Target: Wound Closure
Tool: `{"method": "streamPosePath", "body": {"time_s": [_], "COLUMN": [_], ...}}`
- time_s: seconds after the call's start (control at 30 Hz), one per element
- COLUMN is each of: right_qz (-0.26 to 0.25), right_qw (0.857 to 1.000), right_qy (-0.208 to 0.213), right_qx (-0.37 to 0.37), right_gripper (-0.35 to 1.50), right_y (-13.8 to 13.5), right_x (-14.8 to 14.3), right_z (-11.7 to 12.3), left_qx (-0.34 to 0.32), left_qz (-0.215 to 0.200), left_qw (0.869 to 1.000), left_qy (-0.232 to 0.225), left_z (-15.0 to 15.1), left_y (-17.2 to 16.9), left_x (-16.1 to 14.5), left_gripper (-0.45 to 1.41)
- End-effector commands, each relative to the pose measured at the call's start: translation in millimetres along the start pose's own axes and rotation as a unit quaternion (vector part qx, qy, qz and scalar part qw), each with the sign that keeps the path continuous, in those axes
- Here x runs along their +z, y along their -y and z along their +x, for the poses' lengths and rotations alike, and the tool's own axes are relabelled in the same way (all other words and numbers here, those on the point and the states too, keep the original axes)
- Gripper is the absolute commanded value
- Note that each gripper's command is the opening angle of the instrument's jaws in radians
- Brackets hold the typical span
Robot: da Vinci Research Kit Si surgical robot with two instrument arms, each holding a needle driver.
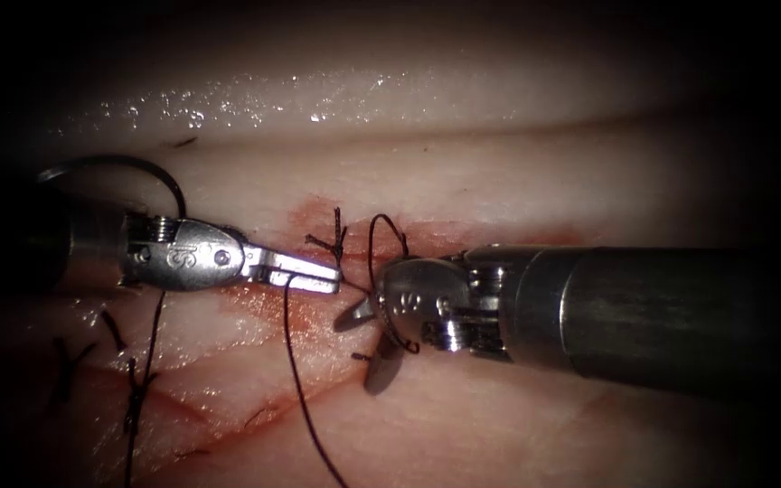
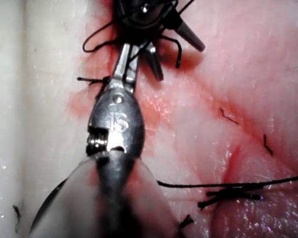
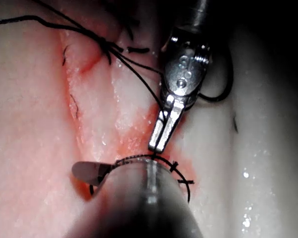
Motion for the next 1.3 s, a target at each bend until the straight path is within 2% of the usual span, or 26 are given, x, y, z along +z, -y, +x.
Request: {"method": "streamPosePath", "body": {"time_s": [0.03,0.23,0.27,0.33,0.43,0.6,0.73,0.77,0.87,0.9,0.93,1.1,1.2,1.3], "right_qz": [0.006,0.02,0.02,0.024,0.025,-0.035,-0.079,-0.087,-0.085,-0.08,-0.071,-0.078,-0.085,-0.089], "right_qw": [1.0,0.999,0.999,0.999,0.998,0.997,0.991,0.987,0.981,0.98,0.975,0.966,0.959,0.955], "right_qy": [-0.003,0.001,0.003,0.02,0.037,-0.005,-0.079,-0.111,-0.151,-0.161,-0.189,-0.228,-0.255,-0.265], "right_qx": [0.003,0.027,0.029,0.037,0.046,0.063,0.08,0.08,0.084,0.084,0.089,0.09,0.093,0.096], "right_gripper": [0.79,0.71,0.63,-0.35,-0.35,-0.35,-0.35,-0.35,-0.35,-0.35,-0.35,-0.35,-0.35,-0.35], "right_y": [-0.6,-0.2,-0.1,0.0,0.1,-1.0,-2.2,-2.6,-2.8,-2.8,-2.8,-3.2,-3.9,-4.3], "right_x": [1.0,2.0,2.0,1.9,1.7,-1.2,-4.7,-6.0,-7.4,-7.5,-7.6,-7.3,-6.9,-7.0], "right_z": [0.6,0.3,0.3,0.1,0.4,0.7,0.4,0.0,-0.7,-0.9,-1.4,-3.6,-5.7,-6.6], "left_qx": [0.0,0.001,0.001,0.001,0.0,0.0,-0.001,-0.001,-0.004,-0.003,-0.002,-0.002,-0.004,-0.003], "left_qz": [0.0,-0.001,-0.001,-0.001,-0.001,0.001,-0.002,-0.002,0.0,0.0,0.002,0.002,-0.012,-0.025], "left_qw": [1.0,1.0,1.0,1.0,1.0,1.0,1.0,1.0,1.0,1.0,0.999,0.999,0.999,0.999], "left_qy": [0.0,-0.001,-0.001,-0.001,0.0,0.001,0.015,0.022,0.026,0.029,0.034,0.042,0.042,0.045], "left_z": [-0.5,-0.5,-0.5,-0.5,-0.4,0.0,0.6,0.9,1.1,1.1,1.2,2.8,6.2,8.1], "left_y": [0.2,0.1,0.1,0.1,0.0,-0.8,-2.0,-2.7,-3.6,-4.0,-4.9,-7.7,-11.1,-13.0], "left_x": [0.6,0.5,0.5,0.4,0.4,0.6,0.9,1.1,1.5,1.7,2.2,4.0,6.3,7.1], "left_gripper": [-0.45,-0.45,-0.45,-0.45,-0.45,-0.45,-0.45,-0.45,-0.45,-0.45,-0.45,-0.45,-0.45,-0.45]}}
